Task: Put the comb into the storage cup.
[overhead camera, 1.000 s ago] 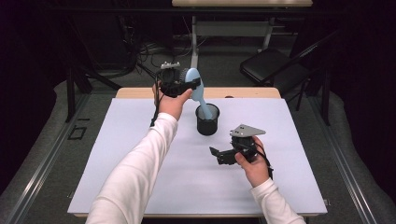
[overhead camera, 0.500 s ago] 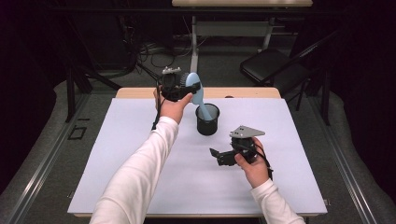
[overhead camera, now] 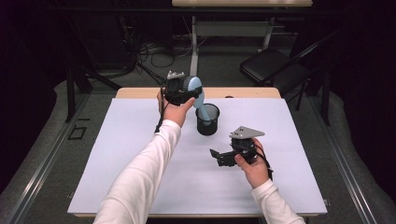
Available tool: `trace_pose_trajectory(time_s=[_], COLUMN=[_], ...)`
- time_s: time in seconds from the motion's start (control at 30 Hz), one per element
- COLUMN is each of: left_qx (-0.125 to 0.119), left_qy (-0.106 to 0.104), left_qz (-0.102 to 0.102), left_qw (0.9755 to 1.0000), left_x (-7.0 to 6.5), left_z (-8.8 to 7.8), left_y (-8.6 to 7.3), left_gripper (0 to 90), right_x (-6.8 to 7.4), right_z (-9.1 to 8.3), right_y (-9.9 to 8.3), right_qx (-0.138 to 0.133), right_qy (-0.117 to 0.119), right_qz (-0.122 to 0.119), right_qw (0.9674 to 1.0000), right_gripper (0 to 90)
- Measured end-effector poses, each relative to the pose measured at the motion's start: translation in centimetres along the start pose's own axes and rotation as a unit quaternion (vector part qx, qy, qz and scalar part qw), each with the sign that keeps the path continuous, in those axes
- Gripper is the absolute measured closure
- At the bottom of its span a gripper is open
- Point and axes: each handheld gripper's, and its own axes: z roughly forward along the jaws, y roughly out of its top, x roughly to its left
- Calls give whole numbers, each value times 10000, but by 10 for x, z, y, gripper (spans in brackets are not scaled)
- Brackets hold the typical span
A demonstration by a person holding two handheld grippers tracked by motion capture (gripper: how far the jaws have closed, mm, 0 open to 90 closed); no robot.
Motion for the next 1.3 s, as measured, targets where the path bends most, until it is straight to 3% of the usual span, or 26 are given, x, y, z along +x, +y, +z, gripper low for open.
trace_pose_trajectory(time_s=[0.47, 1.0, 1.3], left_qx=[154, 289, 279], left_qy=[-21, -11, -14], left_qz=[550, 818, 869], left_qw=[9984, 9962, 9958], left_x=[-9, -14, -15], left_z=[9, 17, 18], left_y=[-6, -10, -10], left_gripper=[482, 479, 475], right_x=[1, 2, 3], right_z=[1, 3, 4], right_y=[-1, -3, -3], right_qx=[36, 77, 93], right_qy=[18, 33, 43], right_qz=[12, -28, -33], right_qw=[10000, 10000, 9999], right_gripper=[0, 0, 0])
